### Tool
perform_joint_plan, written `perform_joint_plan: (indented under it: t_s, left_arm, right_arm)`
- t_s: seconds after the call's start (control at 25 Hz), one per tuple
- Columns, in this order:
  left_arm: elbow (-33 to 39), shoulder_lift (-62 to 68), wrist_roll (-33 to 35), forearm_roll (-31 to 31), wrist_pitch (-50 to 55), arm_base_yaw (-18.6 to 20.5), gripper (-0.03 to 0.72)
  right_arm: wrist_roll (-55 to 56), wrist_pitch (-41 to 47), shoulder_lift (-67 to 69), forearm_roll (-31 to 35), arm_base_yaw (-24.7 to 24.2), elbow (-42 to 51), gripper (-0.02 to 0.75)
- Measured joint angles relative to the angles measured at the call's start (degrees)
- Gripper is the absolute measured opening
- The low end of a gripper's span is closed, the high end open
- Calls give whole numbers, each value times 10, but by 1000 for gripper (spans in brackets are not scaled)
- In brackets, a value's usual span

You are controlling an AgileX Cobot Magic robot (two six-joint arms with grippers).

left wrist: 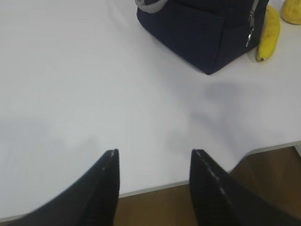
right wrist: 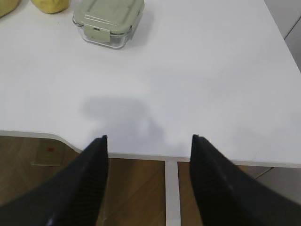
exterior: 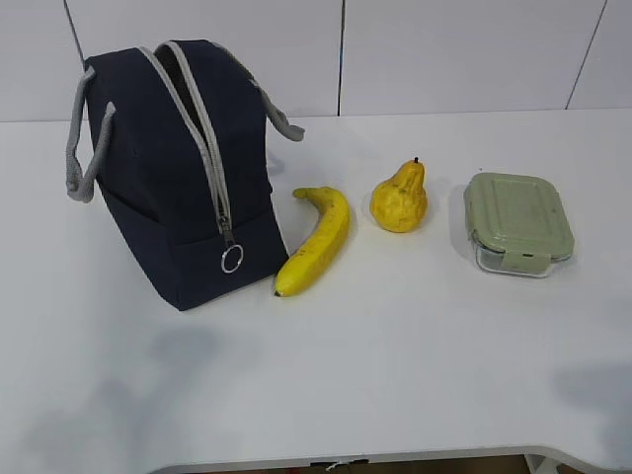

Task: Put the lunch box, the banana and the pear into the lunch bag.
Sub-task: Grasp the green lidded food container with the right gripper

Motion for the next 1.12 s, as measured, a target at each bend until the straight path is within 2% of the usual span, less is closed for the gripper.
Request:
perform_joint_plan:
  t_s: [1.12]
  left_arm:
    - [0,0,0,0,0,0,347]
  right_arm:
    - [0,0,0,0,0,0,463]
